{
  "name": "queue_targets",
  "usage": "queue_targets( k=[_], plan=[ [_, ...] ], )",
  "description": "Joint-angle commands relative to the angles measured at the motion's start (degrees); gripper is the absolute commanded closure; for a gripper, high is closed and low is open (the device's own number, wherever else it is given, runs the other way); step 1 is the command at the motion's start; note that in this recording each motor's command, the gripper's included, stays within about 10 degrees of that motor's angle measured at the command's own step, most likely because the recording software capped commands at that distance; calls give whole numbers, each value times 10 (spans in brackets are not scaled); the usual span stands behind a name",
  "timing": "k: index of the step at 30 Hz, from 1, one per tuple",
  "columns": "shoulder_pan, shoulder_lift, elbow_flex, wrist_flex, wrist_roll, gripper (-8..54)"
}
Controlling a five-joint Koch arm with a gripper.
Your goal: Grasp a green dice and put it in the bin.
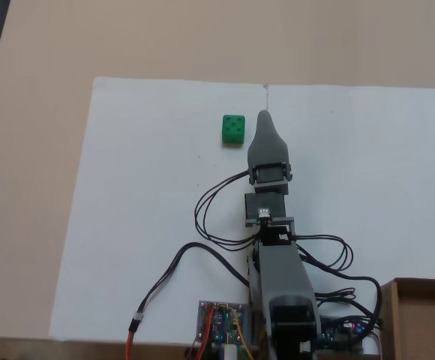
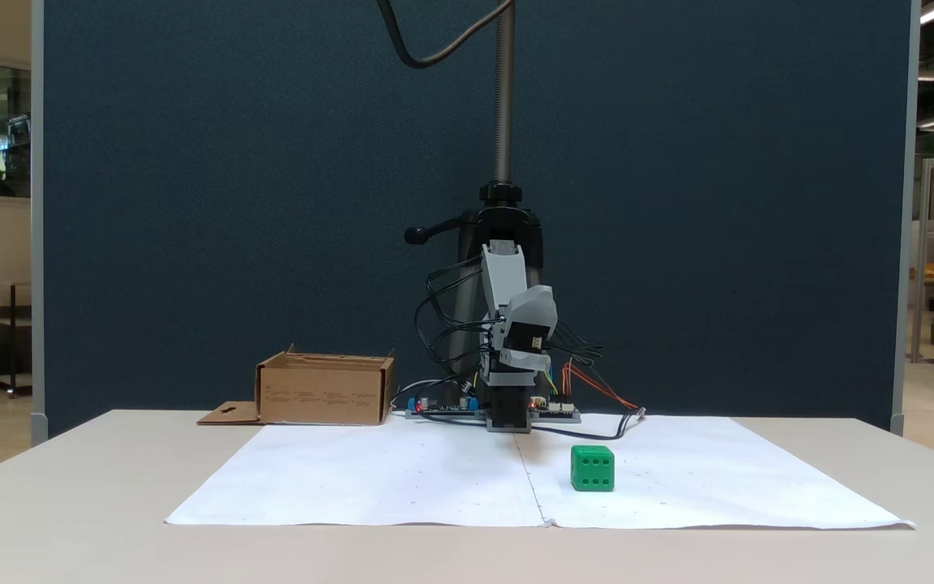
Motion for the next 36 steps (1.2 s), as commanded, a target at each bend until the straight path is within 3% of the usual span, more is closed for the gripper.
queue_targets(
  k=[1,4,15,36],
  plan=[
    [79,58,40,87,-8,14],
    [196,58,40,183,-8,14],
    [196,58,40,553,-8,14],
    [154,62,6,554,-8,31]
  ],
)
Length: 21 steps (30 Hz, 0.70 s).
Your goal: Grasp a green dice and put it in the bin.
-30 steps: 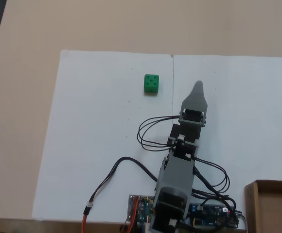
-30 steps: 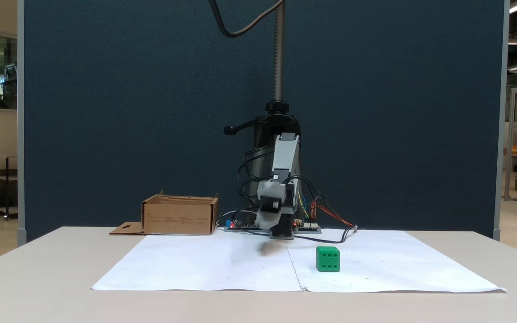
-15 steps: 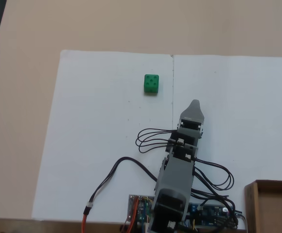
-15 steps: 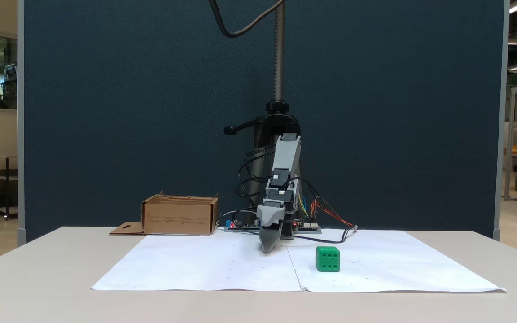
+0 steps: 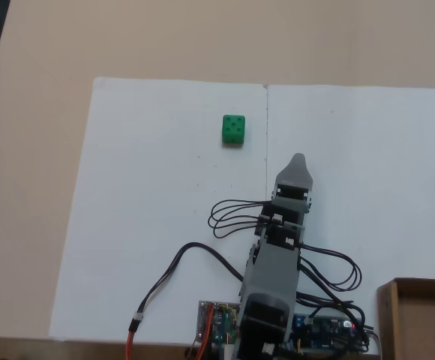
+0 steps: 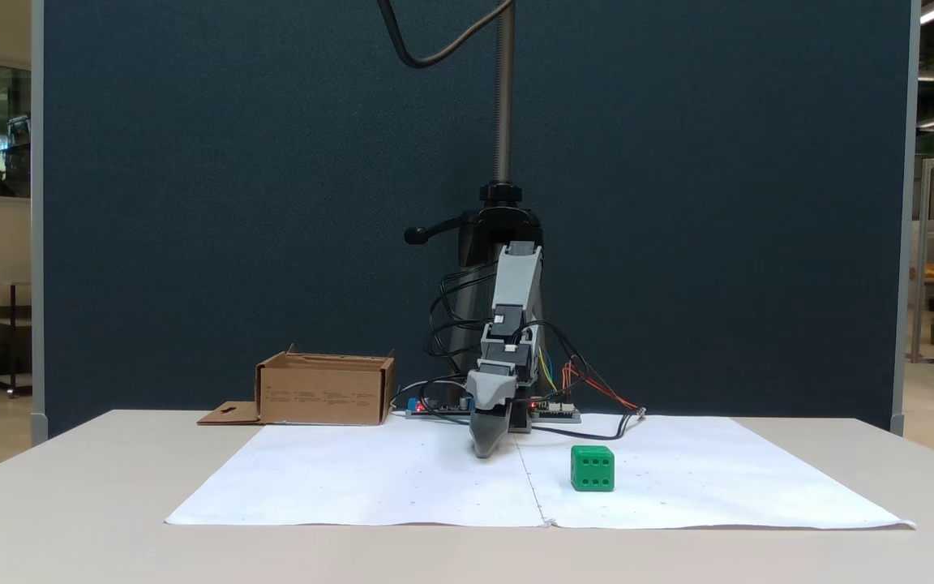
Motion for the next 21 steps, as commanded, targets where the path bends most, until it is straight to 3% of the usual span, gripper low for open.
queue_targets(
  k=[1,6,13,21],
  plan=[
    [-14,61,-12,100,-8,36],
    [-16,58,-207,219,-4,39],
    [-57,18,-491,463,133,39],
    [-197,-156,-696,726,312,39]
  ],
)
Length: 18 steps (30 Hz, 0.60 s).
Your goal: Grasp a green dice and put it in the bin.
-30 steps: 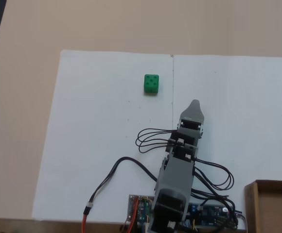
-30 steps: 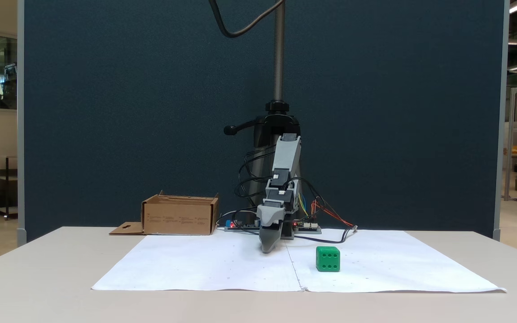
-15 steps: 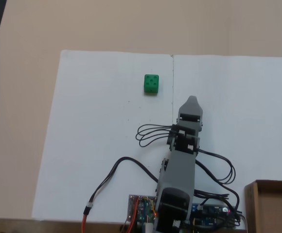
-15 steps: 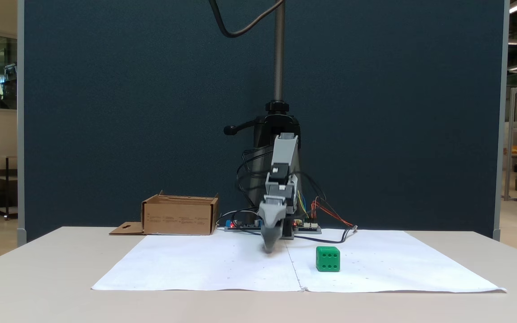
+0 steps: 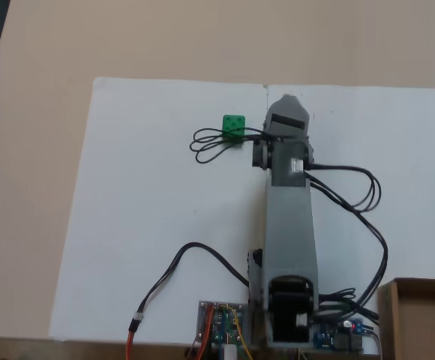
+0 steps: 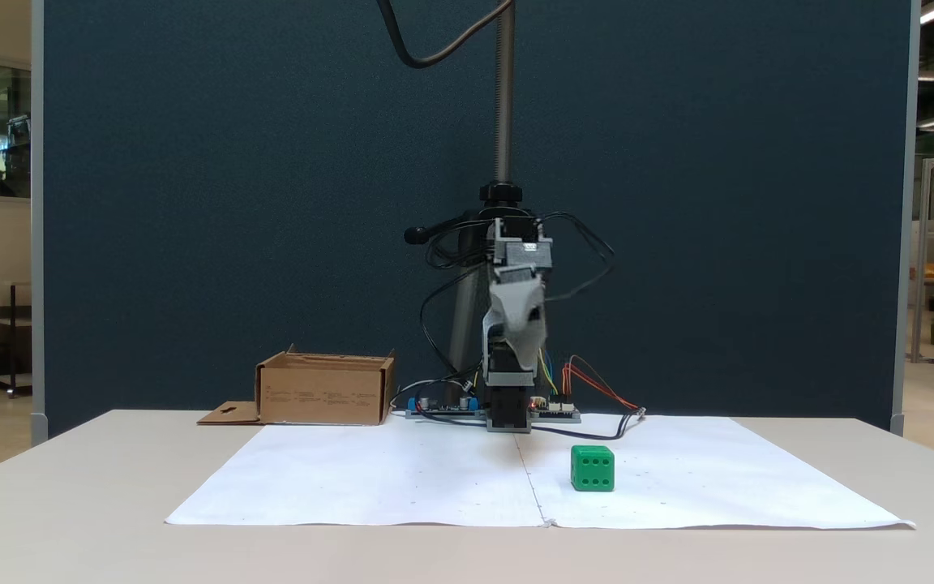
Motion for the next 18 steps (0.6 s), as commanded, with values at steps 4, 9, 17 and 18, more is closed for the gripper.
queue_targets(
  k=[4,9,17,18],
  plan=[
    [-77,-113,-122,183,109,39],
    [-116,-177,-182,324,114,39],
    [-152,-250,-234,294,113,39],
    [-147,-258,-234,283,113,39]
  ],
)
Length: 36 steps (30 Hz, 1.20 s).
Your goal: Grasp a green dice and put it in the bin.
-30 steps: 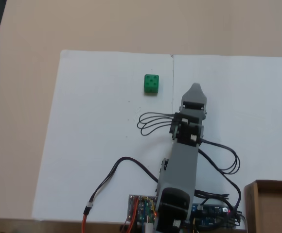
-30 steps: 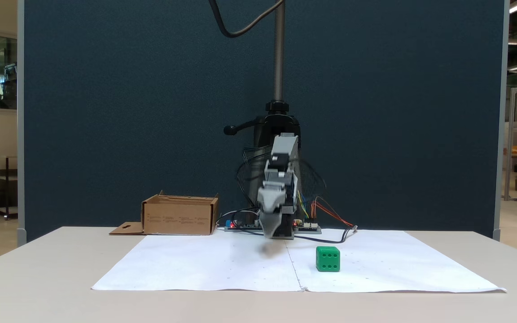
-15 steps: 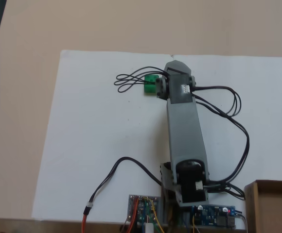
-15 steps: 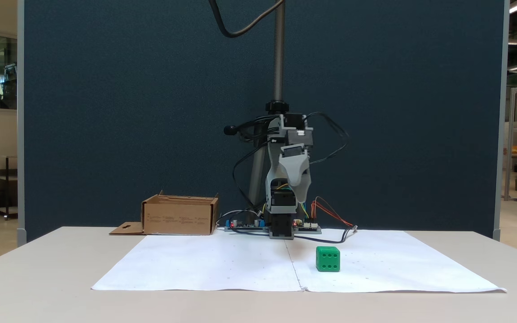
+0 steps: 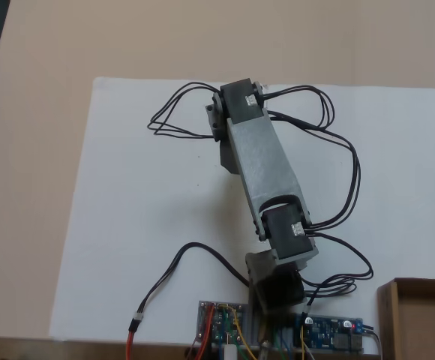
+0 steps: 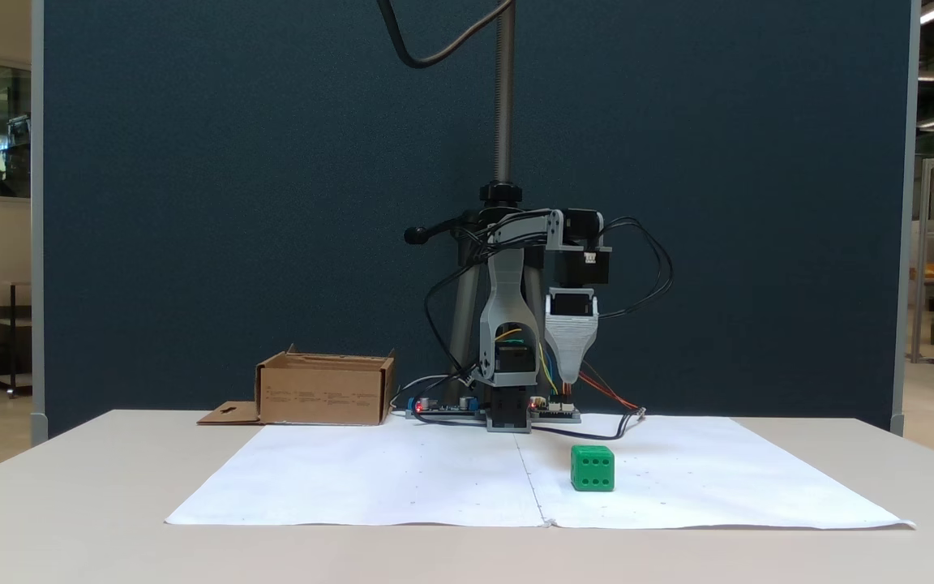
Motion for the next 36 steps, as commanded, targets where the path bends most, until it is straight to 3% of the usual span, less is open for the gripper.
queue_targets(
  k=[1,14,36],
  plan=[
    [10,-11,-29,-13,32,39],
    [36,-53,-44,-120,30,39],
    [44,-217,-105,-217,25,39]
  ],
)
